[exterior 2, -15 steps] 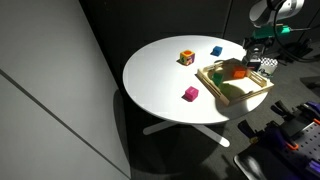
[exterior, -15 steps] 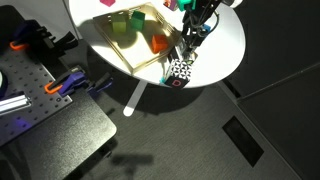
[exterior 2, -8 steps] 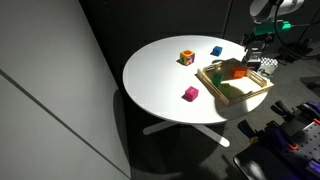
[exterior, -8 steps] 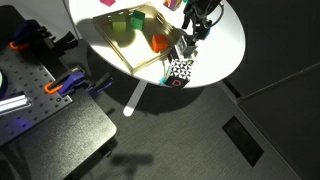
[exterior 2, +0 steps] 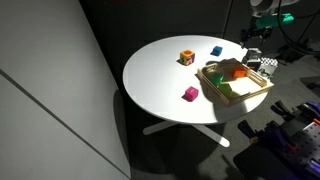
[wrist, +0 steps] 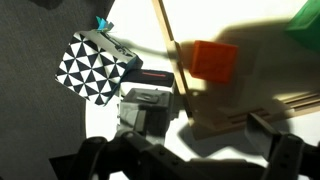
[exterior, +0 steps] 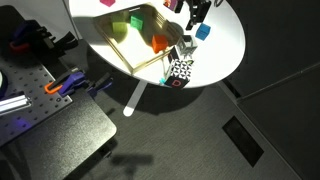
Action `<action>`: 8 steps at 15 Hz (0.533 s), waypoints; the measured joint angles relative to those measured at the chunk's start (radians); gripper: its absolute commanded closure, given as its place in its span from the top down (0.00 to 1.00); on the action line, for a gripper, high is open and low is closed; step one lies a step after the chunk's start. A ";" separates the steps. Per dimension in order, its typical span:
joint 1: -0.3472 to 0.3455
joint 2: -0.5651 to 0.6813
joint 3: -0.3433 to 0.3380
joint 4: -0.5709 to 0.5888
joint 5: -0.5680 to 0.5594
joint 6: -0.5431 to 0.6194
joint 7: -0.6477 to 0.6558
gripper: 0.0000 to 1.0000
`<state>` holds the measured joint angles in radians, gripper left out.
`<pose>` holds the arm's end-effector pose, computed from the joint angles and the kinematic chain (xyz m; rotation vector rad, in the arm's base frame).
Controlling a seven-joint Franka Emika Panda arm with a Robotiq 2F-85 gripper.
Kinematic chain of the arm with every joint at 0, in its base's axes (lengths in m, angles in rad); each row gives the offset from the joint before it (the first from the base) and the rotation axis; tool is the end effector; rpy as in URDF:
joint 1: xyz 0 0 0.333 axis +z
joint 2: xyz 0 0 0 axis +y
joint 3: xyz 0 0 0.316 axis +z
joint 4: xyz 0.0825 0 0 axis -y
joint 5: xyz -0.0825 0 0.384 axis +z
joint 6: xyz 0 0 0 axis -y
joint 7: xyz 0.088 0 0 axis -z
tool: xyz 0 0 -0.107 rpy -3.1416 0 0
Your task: Put the gray block on a white and black cube
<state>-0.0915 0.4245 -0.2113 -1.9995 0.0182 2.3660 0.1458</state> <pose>0.5761 -0.1762 0.2454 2.9941 -0.6786 -0.0830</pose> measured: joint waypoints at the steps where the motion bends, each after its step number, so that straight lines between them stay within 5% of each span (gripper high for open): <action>1: 0.000 -0.017 0.008 -0.014 -0.008 -0.013 -0.017 1.00; 8: 0.025 -0.144 0.033 -0.116 -0.103 -0.166 -0.025 1.00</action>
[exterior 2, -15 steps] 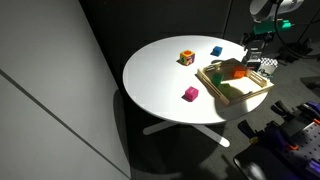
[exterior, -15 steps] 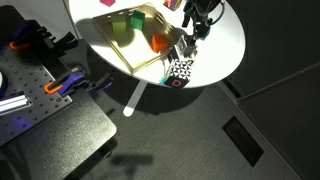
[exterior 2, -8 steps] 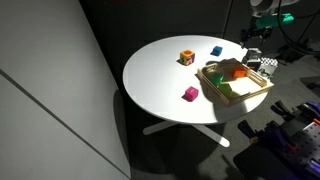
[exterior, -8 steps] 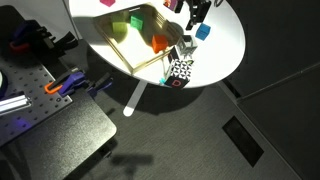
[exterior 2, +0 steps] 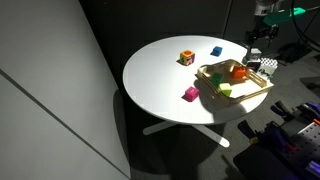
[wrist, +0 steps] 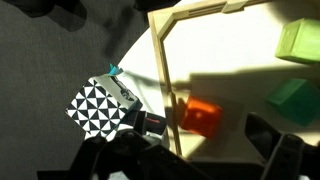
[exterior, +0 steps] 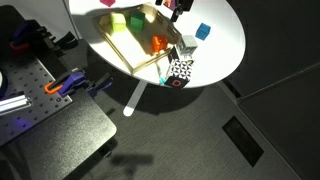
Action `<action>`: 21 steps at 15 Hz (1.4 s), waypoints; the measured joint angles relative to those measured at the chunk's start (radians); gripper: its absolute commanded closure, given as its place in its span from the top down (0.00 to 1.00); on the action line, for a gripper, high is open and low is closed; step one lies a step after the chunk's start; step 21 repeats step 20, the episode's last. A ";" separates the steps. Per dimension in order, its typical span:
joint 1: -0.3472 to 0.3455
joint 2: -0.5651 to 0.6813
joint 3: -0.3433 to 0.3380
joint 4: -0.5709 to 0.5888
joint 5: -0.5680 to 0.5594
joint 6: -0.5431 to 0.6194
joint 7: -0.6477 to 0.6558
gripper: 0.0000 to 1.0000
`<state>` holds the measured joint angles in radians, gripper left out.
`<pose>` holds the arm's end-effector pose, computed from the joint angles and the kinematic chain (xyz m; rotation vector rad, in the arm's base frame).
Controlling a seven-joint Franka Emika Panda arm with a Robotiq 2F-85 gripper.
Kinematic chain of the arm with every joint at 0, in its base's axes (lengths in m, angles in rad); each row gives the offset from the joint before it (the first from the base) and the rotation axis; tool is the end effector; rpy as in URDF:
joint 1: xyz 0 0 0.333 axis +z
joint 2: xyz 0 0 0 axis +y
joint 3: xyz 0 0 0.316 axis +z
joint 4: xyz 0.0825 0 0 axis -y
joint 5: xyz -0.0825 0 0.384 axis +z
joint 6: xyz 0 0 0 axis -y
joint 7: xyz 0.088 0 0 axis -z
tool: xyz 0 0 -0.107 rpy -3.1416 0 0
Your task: Put the gray block on a white and black cube
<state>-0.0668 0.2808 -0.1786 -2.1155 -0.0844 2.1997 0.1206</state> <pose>0.5365 -0.1368 0.2680 2.9901 -0.4635 -0.3037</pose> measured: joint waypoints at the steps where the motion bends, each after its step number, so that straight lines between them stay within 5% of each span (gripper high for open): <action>1: 0.006 -0.019 0.003 -0.017 -0.011 -0.013 0.004 1.00; 13: 0.023 -0.277 0.081 -0.301 -0.033 0.150 -0.004 1.00; 21: 0.023 -0.320 0.087 -0.342 -0.033 0.157 -0.004 1.00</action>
